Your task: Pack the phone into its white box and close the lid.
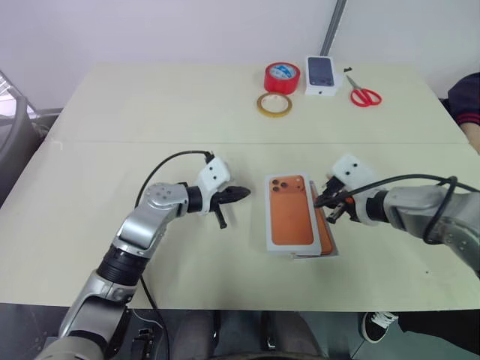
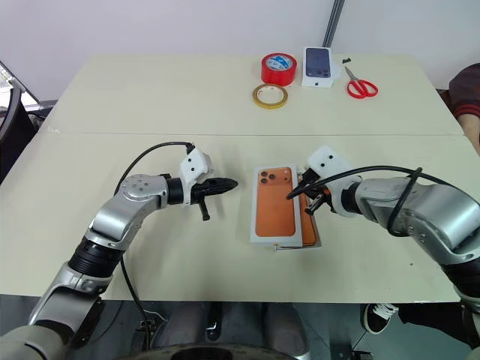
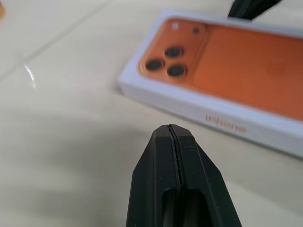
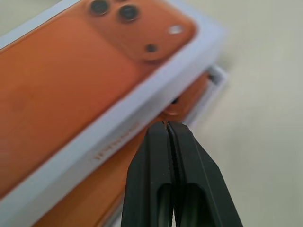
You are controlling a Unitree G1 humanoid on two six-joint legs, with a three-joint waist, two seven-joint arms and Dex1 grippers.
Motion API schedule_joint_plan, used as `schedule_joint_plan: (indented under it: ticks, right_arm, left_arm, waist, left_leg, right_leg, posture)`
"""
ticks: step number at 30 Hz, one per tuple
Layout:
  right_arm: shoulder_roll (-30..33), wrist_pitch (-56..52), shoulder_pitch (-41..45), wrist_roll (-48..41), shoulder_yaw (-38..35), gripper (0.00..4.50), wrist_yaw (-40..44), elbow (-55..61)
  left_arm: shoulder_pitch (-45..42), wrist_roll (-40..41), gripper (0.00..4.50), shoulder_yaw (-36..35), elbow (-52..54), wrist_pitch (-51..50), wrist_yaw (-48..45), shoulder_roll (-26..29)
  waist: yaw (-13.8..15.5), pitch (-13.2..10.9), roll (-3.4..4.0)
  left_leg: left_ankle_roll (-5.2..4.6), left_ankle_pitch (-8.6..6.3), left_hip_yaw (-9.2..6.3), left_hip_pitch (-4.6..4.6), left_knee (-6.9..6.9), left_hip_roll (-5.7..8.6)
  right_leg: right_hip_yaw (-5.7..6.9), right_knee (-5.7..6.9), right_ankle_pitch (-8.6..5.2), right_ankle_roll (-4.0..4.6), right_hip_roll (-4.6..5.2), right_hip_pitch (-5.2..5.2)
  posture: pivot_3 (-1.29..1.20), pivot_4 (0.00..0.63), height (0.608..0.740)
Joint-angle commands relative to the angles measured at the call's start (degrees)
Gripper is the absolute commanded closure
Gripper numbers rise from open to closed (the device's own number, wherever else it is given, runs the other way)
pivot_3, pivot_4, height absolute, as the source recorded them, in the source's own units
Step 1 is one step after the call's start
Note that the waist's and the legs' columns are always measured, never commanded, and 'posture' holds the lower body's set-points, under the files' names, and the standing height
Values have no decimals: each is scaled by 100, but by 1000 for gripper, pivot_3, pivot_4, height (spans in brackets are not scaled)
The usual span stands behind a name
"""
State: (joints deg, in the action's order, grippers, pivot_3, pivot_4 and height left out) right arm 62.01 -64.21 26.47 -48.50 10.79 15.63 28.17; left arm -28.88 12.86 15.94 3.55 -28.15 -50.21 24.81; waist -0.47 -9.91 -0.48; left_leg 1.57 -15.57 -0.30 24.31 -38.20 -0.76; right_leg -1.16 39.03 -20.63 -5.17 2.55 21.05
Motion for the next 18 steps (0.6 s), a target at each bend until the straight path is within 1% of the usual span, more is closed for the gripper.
schedule_joint_plan:
  ticks: [1,6,11,18]
  right_arm:
    - [-74,17,65,347,-64,4436,255,207]
    - [-188,-95,10,590,-161,4436,507,363]
    - [-158,-249,-143,740,-341,4436,692,613]
    - [-38,-379,-472,924,-651,4436,933,872]
  left_arm:
    - [-31,-125,4500,351,123,-66,-155,-37]
    - [-140,-159,4500,703,-12,-98,-340,-248]
    - [-383,102,4500,651,-43,-252,-508,-559]
    - [-523,89,4500,706,27,-297,-681,-628]
  waist:
    - [-3,0,0]
    - [-14,0,0]
    - [-3,0,0]
    - [-12,0,0]
  left_leg:
    - [0,0,0,0,0,0]
    - [0,0,0,-1,0,0]
    - [0,0,0,0,-2,0]
    - [0,0,0,0,-1,1]
  right_leg:
    - [0,0,0,0,0,0]
    - [0,2,0,0,-1,0]
    - [0,3,0,0,-1,1]
    - [0,4,0,0,-1,0]
  posture:
    - [0,150,736]
    - [0,150,736]
    - [0,150,736]
    - [0,150,736]
